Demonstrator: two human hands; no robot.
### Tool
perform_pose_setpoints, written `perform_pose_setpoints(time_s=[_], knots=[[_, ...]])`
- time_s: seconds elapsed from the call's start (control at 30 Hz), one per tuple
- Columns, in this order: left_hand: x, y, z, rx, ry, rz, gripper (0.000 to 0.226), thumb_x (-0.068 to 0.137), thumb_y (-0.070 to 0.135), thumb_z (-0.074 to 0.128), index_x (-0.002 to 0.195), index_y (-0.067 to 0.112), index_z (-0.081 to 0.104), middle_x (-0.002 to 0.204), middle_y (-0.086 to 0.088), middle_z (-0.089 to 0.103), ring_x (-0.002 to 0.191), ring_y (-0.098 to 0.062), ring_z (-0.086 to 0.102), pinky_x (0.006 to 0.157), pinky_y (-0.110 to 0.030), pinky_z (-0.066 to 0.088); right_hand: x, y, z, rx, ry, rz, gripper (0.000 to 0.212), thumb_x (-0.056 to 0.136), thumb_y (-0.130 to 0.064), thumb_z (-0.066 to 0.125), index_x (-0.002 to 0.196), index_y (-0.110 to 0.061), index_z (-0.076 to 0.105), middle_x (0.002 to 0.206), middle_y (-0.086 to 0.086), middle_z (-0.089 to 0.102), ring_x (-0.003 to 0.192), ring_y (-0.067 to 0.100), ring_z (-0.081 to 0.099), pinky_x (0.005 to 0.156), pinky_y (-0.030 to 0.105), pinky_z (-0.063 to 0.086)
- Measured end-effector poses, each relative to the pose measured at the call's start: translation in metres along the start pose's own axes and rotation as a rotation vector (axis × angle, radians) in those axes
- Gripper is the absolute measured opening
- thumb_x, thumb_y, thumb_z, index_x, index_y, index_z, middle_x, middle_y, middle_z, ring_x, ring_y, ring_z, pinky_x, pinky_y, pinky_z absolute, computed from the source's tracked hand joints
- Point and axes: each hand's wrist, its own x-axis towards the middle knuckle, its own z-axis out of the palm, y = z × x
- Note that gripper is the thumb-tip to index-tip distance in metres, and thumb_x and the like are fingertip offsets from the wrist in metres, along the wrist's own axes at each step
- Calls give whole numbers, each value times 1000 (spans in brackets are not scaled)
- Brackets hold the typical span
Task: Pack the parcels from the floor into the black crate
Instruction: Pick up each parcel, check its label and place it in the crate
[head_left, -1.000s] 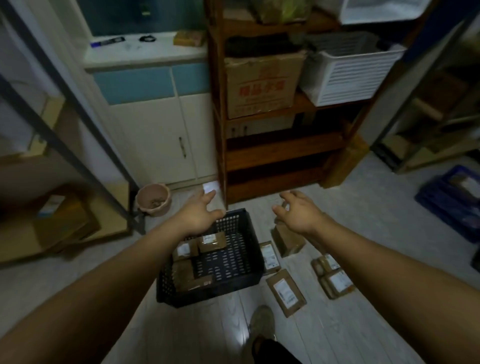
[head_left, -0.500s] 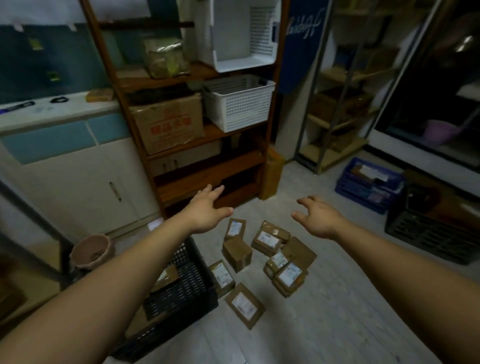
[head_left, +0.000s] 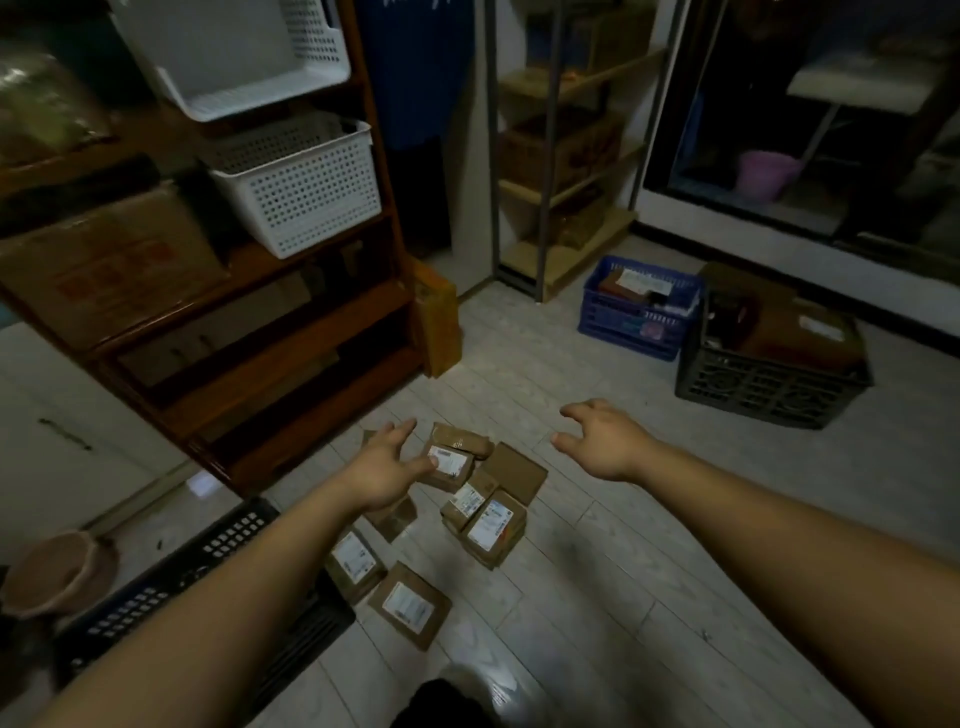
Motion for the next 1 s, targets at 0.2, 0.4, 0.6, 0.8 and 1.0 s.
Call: perform_pose_setpoints(time_s=[0.2,0.4,0.6,0.8,1.0], knots=[[84,21,10,-12,-39,-35,70,91,43,53,149,29,18,159,-3,12,144,-26,16,115,-43,20,55,25,-1,80,-62,60,66,95,-51,43,150,-18,26,155,10,23,139,28,29,113,35,27],[157,49,33,-116,-143,-84,55,95,28,52,145,19,32,145,-9,39,128,-27,43,86,-23,34,96,66,-15,31,-90,142,65,96,-48,44,150,-17,26,155,12,23,139,30,29,112,39,28],[188,43,49,-287,-148,-275,60,94,26,53,147,14,26,141,-14,44,124,-28,47,89,-30,39,147,94,-15,23,-235,147,67,97,-48,43,152,-17,19,157,14,18,143,30,23,114,39,23],[196,11,80,-518,18,-498,68,86,37,62,143,12,35,143,-5,43,128,-26,44,108,-32,34,223,104,-10,-117,-481,-57,57,99,-40,41,147,-11,29,150,13,32,134,29,38,108,36,33],[199,20,146,-610,174,-737,48,93,15,55,138,7,40,104,8,53,108,-24,55,80,-17,37,309,136,10,-235,-645,-192,60,99,-42,42,150,-18,23,157,9,23,140,28,29,111,37,28]])
